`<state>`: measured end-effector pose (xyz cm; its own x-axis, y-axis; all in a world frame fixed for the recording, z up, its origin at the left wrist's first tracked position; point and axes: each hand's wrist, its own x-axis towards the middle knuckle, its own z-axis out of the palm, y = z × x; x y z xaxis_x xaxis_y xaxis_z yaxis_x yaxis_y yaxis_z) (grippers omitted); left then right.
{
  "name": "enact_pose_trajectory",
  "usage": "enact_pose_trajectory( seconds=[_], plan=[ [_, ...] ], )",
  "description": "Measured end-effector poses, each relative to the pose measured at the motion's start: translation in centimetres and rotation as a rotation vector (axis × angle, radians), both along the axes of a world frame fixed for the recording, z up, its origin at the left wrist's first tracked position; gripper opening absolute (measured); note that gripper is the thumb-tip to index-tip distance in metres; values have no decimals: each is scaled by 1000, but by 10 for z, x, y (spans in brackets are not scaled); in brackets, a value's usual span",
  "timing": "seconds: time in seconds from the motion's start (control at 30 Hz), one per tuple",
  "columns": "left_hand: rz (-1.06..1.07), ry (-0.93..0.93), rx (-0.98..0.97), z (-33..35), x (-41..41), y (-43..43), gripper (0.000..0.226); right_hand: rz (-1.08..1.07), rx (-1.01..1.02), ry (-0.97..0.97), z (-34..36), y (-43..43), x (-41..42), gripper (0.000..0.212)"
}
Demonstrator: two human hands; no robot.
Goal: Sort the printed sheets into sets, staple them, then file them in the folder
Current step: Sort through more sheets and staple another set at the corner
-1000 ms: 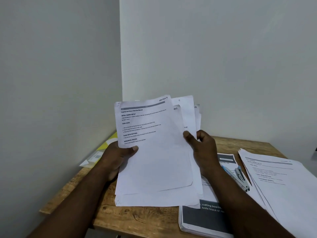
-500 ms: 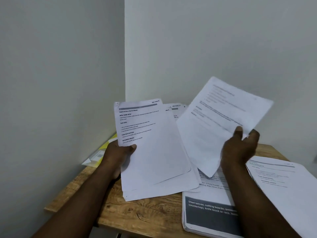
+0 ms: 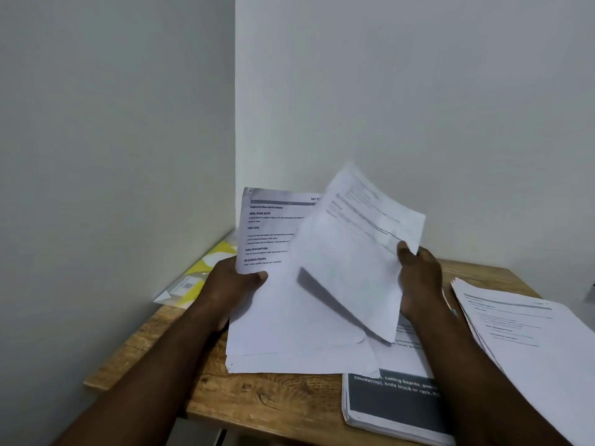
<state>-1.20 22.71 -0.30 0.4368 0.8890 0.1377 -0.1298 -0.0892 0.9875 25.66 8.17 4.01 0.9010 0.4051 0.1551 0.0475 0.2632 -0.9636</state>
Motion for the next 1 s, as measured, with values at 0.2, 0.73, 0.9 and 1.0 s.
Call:
enact_pose_trajectory(
  seconds=[0.2,0.73,0.9,1.0],
  plan=[
    [-25,51,20,9,-4,-11,9,172,-65,-225,-11,17,-27,16],
    [-99,-69,-83,10,-6,-10,27,-3,-252,-415,-36,30,-24,37],
    [-97,-106,-75,14,-7,-15,24,212,-156,-184,-34,28,-23,35],
    [-70,-142,-100,16,-7,-17,25,255,-135,-132,-34,27,-24,40]
  ],
)
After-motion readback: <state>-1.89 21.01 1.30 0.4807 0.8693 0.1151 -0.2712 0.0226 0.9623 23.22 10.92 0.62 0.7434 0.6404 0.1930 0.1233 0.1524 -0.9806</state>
